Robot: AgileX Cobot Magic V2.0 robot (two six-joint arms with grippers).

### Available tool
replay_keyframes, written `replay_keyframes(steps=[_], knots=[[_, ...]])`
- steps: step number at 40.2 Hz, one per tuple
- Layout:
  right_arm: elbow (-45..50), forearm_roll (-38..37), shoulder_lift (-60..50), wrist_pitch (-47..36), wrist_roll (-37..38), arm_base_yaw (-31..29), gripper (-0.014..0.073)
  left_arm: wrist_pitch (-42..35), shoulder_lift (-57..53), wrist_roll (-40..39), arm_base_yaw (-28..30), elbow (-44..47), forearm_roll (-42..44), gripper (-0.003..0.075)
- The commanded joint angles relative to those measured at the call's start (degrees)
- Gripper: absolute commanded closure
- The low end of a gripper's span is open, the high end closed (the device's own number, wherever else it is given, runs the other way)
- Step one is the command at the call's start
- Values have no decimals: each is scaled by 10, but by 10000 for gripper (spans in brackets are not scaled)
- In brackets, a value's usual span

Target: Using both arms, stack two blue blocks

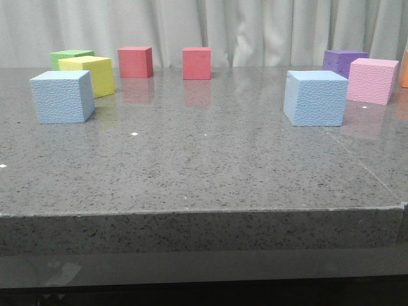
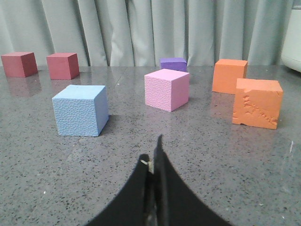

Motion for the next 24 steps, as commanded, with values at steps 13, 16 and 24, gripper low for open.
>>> replay_keyframes(steps=[13, 16, 24], knots=[[-2, -5, -10, -52, -3, 1, 661, -43, -10, -4, -2, 1, -1, 739], [-2, -5, -10, -52, -3, 1, 661, -43, -10, -4, -2, 1, -1, 739], [-2, -5, -10, -65, -3, 1, 661, -51, -10, -4, -2, 1, -1, 739]])
